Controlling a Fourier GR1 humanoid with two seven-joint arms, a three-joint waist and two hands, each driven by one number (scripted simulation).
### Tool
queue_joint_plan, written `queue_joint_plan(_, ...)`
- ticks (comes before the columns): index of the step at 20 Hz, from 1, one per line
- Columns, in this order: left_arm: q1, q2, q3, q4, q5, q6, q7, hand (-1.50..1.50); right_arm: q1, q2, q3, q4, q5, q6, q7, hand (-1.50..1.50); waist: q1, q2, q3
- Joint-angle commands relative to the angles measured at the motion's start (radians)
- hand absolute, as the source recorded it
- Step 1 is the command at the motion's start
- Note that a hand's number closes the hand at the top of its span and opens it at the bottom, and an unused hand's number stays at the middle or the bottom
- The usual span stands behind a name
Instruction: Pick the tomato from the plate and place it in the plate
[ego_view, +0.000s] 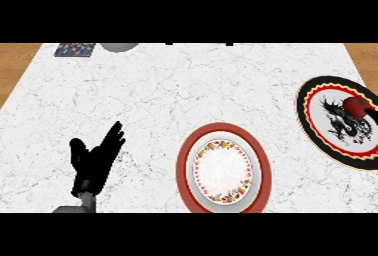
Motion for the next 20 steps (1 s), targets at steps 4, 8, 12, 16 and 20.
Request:
queue_joint_plan(4,0.0,-0.002,0.011,0.006,-0.004,0.005,0.004,0.0,0.106,-0.031,-0.052,0.041,-0.096,0.295,-0.101,-1.5,-0.023,-0.011,-0.004)
queue_joint_plan(8,0.028,0.023,0.026,-0.034,0.009,-0.016,0.029,0.0,0.199,-0.042,-0.004,-0.003,-0.085,0.402,-0.111,-1.5,-0.028,-0.015,-0.005)
queue_joint_plan(12,0.025,-0.019,0.0,0.018,-0.035,0.017,-0.021,0.0,0.32,-0.009,0.018,-0.098,-0.106,0.466,-0.121,-1.5,-0.039,-0.017,-0.007)
queue_joint_plan(16,0.023,0.024,0.055,0.002,0.013,-0.037,-0.012,0.0,0.404,0.018,0.058,-0.194,-0.098,0.436,-0.117,-1.5,-0.032,-0.016,-0.006)
queue_joint_plan(20,-0.034,0.013,0.054,0.019,0.001,-0.01,0.044,0.0,0.534,0.05,0.097,-0.407,-0.089,0.392,-0.017,-1.5,-0.043,-0.018,-0.008)
